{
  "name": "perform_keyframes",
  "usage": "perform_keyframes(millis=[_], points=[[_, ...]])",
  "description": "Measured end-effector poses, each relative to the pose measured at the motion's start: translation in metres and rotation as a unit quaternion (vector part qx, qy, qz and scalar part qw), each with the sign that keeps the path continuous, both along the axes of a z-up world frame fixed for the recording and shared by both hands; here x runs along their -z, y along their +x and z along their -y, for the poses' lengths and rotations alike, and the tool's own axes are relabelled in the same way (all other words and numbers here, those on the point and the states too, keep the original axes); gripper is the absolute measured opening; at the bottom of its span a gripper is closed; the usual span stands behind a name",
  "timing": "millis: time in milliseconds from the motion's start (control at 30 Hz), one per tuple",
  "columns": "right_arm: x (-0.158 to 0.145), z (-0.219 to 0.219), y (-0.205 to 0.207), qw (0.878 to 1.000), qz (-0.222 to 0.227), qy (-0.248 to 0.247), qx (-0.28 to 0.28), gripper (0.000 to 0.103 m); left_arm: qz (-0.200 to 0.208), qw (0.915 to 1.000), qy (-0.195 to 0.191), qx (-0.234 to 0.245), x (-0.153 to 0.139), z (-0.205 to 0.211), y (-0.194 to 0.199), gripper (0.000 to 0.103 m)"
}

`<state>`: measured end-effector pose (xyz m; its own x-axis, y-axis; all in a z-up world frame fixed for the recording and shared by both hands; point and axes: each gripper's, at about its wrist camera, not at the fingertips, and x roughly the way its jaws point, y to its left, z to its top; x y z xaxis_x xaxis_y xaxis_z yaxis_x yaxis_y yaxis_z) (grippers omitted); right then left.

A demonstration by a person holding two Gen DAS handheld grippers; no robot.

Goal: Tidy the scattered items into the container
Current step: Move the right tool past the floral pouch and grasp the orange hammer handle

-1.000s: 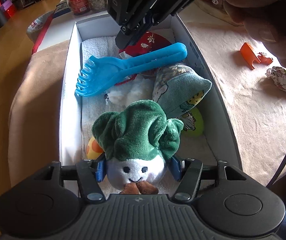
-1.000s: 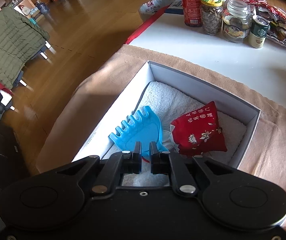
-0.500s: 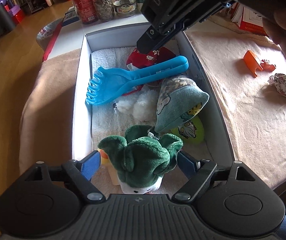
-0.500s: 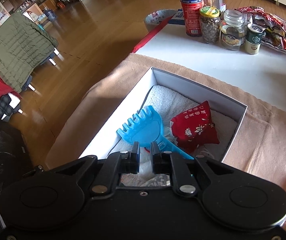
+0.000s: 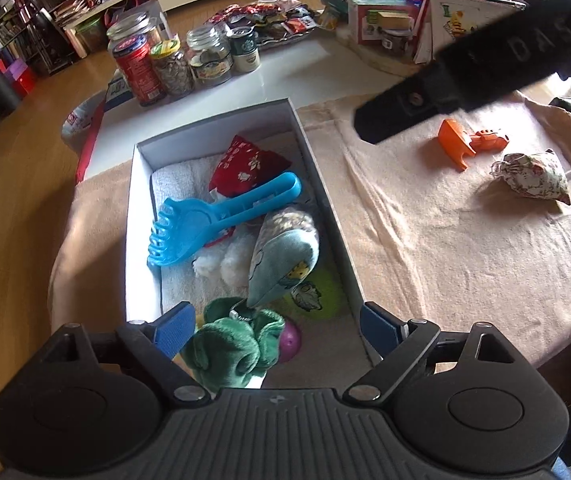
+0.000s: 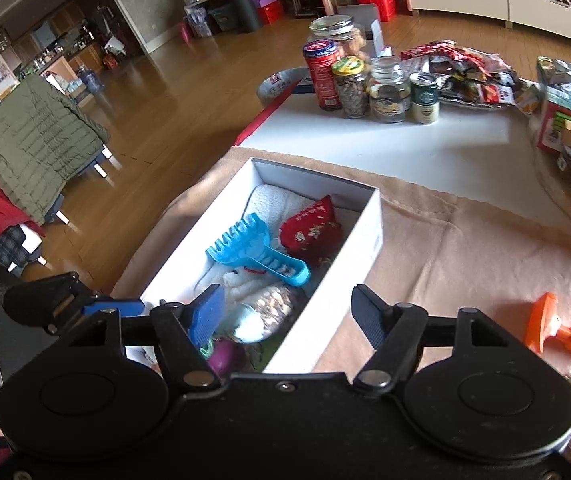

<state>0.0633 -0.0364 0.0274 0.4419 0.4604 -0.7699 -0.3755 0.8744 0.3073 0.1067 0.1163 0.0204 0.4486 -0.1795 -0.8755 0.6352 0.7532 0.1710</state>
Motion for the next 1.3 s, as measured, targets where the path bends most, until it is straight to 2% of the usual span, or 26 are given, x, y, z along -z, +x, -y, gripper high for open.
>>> perform_keyframes(millis=[267,433,633,767,933,1067,1167,1300], points=[[0.015,0.122,-0.04,0.994,-0.011,-0.018,0.106,0.073,0.015,0.9986,-0.002,0.051,-0.003,0.077,-0.02,0.094],[0.037,0.199,-0.067,0.981,-0.038,-0.029,0.186,0.074,0.008,0.9974,-0.011,0.071,0.009,0.138,-0.028,0.095],[0.068,0.255,-0.093,0.968,-0.065,-0.059,0.235,0.075,-0.004,0.9962,-0.02,0.084,0.032,0.214,-0.038,0.096],[0.081,0.272,-0.099,0.965,-0.068,-0.067,0.244,0.075,-0.016,0.9966,-0.034,0.073,0.05,0.256,-0.036,0.096],[0.093,0.276,-0.096,0.967,-0.048,-0.096,0.231,0.075,-0.019,0.9979,-0.044,0.043,0.075,0.291,-0.024,0.096],[0.101,0.272,-0.085,0.968,-0.03,-0.118,0.218,0.075,-0.011,0.9988,-0.046,0.017,0.095,0.303,-0.011,0.096],[0.106,0.271,-0.072,0.968,-0.01,-0.128,0.217,0.074,-0.022,0.9989,-0.041,0.001,0.113,0.303,-0.001,0.096],[0.115,0.271,-0.042,0.963,0.009,-0.165,0.212,0.074,-0.032,0.9992,-0.021,0.007,0.131,0.304,0.008,0.096]])
